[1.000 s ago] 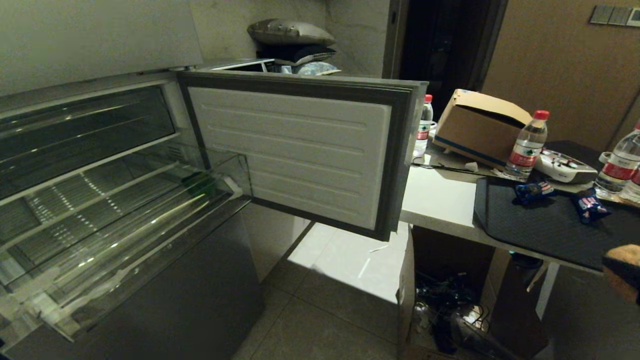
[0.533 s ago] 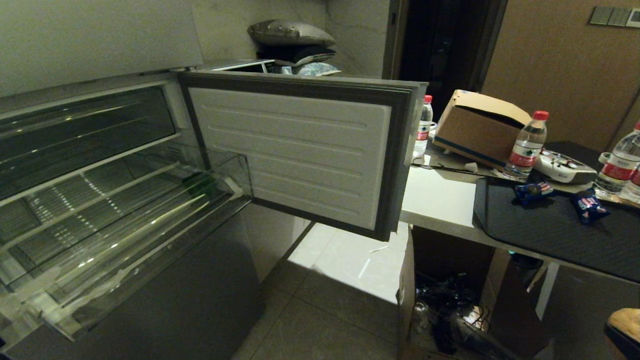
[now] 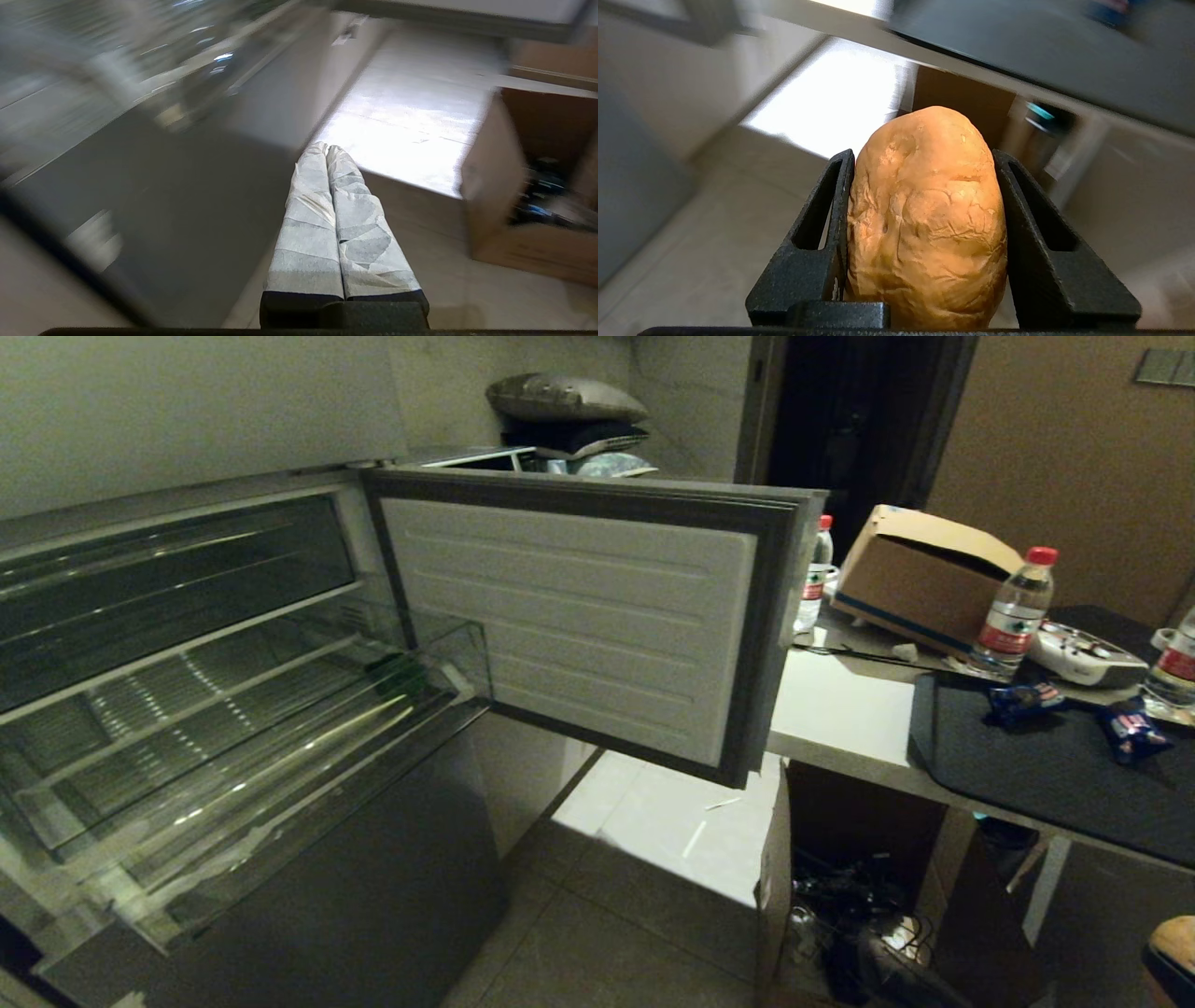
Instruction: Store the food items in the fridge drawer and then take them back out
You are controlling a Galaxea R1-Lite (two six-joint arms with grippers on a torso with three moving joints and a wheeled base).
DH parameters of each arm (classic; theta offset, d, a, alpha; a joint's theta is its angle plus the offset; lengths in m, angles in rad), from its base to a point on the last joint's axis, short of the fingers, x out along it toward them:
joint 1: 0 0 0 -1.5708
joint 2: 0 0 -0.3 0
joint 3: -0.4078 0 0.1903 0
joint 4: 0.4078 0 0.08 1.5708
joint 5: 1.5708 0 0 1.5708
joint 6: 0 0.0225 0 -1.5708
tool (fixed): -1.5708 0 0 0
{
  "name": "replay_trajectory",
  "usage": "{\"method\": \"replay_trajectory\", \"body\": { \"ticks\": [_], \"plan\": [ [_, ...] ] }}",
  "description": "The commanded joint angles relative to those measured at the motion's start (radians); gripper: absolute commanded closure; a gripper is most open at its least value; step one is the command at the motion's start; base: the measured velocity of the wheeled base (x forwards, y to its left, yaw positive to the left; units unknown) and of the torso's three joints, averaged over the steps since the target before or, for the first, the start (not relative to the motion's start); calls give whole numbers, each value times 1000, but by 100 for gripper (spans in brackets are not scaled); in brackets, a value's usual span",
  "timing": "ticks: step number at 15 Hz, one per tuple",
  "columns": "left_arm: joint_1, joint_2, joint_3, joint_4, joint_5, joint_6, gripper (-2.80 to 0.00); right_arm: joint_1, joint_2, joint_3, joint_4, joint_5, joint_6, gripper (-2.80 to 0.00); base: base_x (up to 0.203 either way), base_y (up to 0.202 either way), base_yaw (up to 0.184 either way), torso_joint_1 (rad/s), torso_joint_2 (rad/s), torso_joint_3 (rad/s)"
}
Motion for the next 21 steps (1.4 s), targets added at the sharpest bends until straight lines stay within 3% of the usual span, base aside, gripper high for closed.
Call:
{"method": "replay_trajectory", "body": {
  "ticks": [1,12,18,21],
  "plan": [
    [-1,1,0,0,1,0,0,0,0,31,-3,1,-1,0,5,-4,163,7,2,7],
    [-1,1,0,0,1,-2,0,33,-21,31,-3,5,-12,0,1,-9,177,2,4,3],
    [-1,1,0,0,1,0,0,123,42,-18,-7,7,-35,0,0,-10,178,5,2,6],
    [-1,1,0,0,1,0,0,185,175,-96,-87,68,-44,0,0,-9,152,2,4,0]
  ]
}}
